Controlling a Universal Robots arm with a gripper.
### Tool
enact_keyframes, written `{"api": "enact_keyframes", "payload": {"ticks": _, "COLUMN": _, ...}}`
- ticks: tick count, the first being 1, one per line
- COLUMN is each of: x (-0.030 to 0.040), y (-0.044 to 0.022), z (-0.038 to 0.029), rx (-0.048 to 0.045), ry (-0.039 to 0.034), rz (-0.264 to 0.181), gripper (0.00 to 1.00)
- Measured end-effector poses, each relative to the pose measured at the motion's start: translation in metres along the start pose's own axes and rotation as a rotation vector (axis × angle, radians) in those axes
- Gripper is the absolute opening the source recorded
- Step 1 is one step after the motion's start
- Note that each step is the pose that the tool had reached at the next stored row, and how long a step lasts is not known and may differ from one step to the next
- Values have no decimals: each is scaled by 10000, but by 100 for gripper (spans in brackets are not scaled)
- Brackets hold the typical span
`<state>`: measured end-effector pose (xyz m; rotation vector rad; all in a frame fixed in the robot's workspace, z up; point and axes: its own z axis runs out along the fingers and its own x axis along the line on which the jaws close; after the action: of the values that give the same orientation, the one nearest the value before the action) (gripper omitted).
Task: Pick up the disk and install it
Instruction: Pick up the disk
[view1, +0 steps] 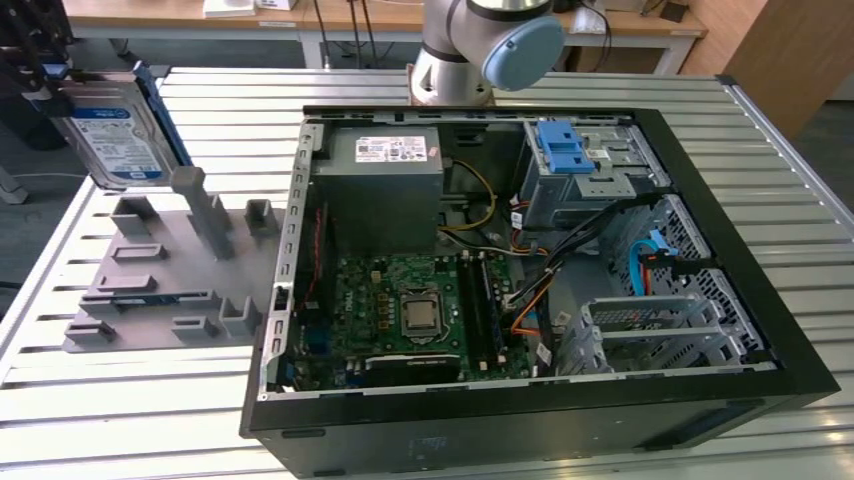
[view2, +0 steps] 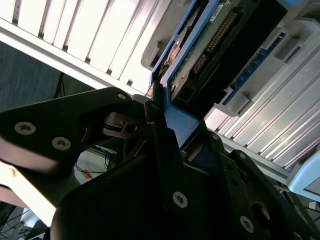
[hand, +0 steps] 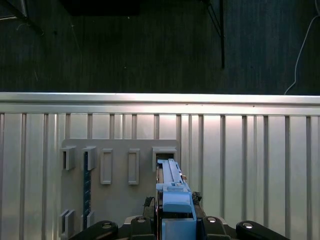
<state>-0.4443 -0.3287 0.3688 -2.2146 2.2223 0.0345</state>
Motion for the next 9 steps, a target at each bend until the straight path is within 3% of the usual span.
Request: {"api": "enact_keyframes", "payload": {"ticks": 9, "x": -2, "y": 1, "z": -67, "rx": 1, "ry": 0, "rz": 0, "gripper": 36}}
